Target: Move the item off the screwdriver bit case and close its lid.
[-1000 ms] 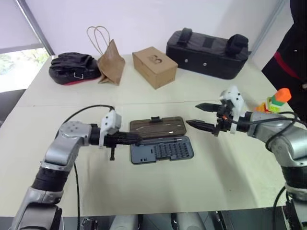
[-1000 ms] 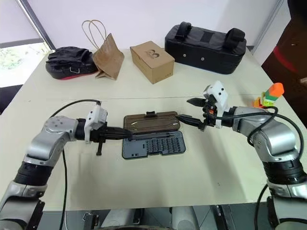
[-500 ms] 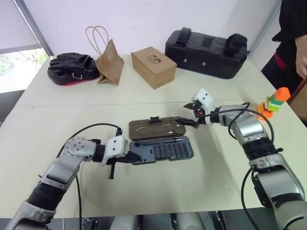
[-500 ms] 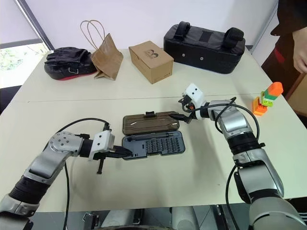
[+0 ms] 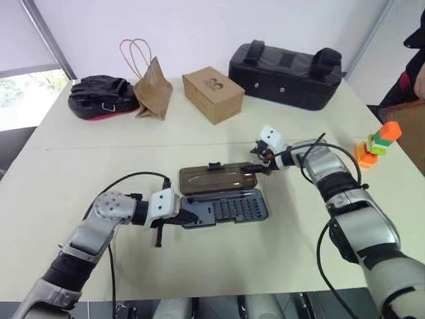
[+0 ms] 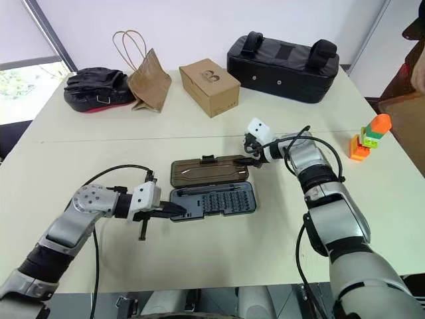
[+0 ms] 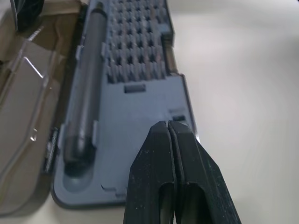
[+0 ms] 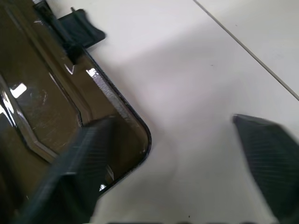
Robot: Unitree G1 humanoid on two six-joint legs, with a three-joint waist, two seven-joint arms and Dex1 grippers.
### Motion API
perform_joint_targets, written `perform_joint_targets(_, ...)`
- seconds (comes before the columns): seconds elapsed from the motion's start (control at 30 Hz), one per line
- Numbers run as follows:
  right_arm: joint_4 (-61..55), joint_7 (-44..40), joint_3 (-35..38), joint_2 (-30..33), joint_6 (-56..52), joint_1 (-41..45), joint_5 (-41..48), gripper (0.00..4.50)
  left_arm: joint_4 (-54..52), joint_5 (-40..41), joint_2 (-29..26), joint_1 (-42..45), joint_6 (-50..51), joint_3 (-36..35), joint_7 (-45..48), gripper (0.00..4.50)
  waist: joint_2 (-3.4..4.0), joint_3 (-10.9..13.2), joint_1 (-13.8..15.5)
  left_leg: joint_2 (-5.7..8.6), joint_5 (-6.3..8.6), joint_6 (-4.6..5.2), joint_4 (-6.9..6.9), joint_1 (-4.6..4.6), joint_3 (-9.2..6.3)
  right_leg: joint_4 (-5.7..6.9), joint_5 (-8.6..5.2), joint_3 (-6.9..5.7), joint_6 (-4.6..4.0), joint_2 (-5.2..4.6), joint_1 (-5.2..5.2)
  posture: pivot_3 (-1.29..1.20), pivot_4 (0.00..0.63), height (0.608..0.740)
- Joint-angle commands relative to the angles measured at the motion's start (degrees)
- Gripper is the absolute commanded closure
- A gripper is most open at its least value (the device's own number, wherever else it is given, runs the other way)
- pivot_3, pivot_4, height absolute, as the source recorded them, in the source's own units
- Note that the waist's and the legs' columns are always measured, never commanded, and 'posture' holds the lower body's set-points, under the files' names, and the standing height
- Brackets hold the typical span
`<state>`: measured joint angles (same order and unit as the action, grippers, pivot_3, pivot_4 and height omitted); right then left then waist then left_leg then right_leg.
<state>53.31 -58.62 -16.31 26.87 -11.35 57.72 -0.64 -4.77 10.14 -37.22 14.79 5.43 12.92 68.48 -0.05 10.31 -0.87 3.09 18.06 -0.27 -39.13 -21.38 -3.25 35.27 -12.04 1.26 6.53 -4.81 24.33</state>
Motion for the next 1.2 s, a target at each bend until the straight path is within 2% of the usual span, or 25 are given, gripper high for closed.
perform_joint_targets(0.03,2.31,-0.98,-1.00,-0.16,0.88,0.82,-3.08,2.35,1.42,-1.91,-0.33,-1.17,0.74,1.05,-1.50,4.50,0.01,-0.02,-0.15,0.00,0.00,0.00,0.00,0.00,0.00,0.01,0.00,0.00,0.00,0.00,0.01,0.00,0.150,0.740)
perform_joint_targets(0.17,2.18,-4.57,-0.71,-1.08,-0.56,0.39,-2.67,4.36,1.73,-0.97,0.10,-1.33,1.20,0.29,-2.65,4.50,0.02,-0.10,-0.31,-0.01,-0.04,-0.06,-0.01,0.08,0.00,0.06,0.02,0.00,-0.02,0.01,-0.05,0.00,0.150,0.740)
perform_joint_targets(0.2,2.01,-4.95,-0.58,-1.27,-0.72,0.25,-2.72,4.44,1.76,-0.72,0.21,-1.46,1.39,0.16,-2.86,4.50,-0.03,-0.18,-0.32,-0.01,-0.04,-0.07,-0.01,0.11,0.01,0.10,0.03,0.01,-0.03,0.01,-0.06,0.00,0.150,0.740)
perform_joint_targets(0.3,2.16,-4.48,-0.59,-1.37,1.16,-0.04,-4.08,4.44,2.90,-2.89,-0.85,-1.87,-1.45,1.01,-3.07,4.50,0.01,-0.25,-0.35,-0.10,-0.04,-0.07,0.01,0.19,-0.02,0.14,0.02,0.00,-0.05,0.12,-0.09,0.00,0.150,0.740)
perform_joint_targets(0.4,2.48,-3.16,-0.57,-1.08,3.99,0.02,-5.44,4.44,2.79,-1.79,-0.58,-2.34,-0.93,0.84,-3.04,4.50,0.02,-0.26,-0.36,-0.10,-0.05,-0.08,0.04,0.19,-0.02,0.15,0.01,0.00,-0.06,0.12,-0.08,0.00,0.150,0.740)
perform_joint_targets(0.57,-0.68,-0.15,-0.32,1.62,16.24,0.15,-8.36,4.44,2.08,0.49,0.45,-2.54,1.19,0.22,-3.43,4.50,0.03,-0.25,-0.38,-0.10,-0.05,-0.09,0.03,0.19,-0.01,0.15,0.02,0.00,-0.06,0.11,-0.08,0.00,0.150,0.740)
perform_joint_targets(0.67,-5.02,0.60,0.62,3.97,20.25,-0.85,-9.16,4.44,2.40,0.63,0.77,-2.17,1.23,0.32,-3.54,4.50,0.04,-0.24,-0.27,-0.09,-0.06,-0.11,0.02,0.18,0.00,0.16,0.02,0.01,-0.06,0.10,-0.07,0.00,0.150,0.740)
perform_joint_targets(0.8,-12.49,0.95,2.59,6.35,20.04,-3.83,-8.23,4.44,1.52,1.84,1.77,-1.66,0.83,0.00,-3.49,4.50,0.04,-0.24,-0.07,-0.06,-0.06,-0.11,0.00,0.10,-0.02,0.15,0.02,0.01,-0.06,0.08,-0.03,0.00,0.150,0.740)
perform_joint_targets(1.07,-20.56,2.73,3.46,7.86,19.54,-8.20,-8.12,4.44,-8.48,10.36,4.03,0.28,9.88,-3.39,-5.49,4.50,-0.02,-0.13,-0.17,-0.06,-0.06,-0.11,0.02,-0.08,-0.03,0.08,0.02,0.01,-0.06,0.06,0.14,0.00,0.150,0.740)
perform_joint_targets(1.2,-21.25,3.32,3.22,8.42,20.02,-8.79,-8.40,4.44,-14.11,18.85,4.45,2.14,18.18,-7.50,-7.59,4.50,0.00,-0.09,-0.23,-0.08,-0.06,-0.11,0.05,-0.08,-0.02,0.08,0.02,0.02,-0.06,0.07,0.16,0.00,0.150,0.740)
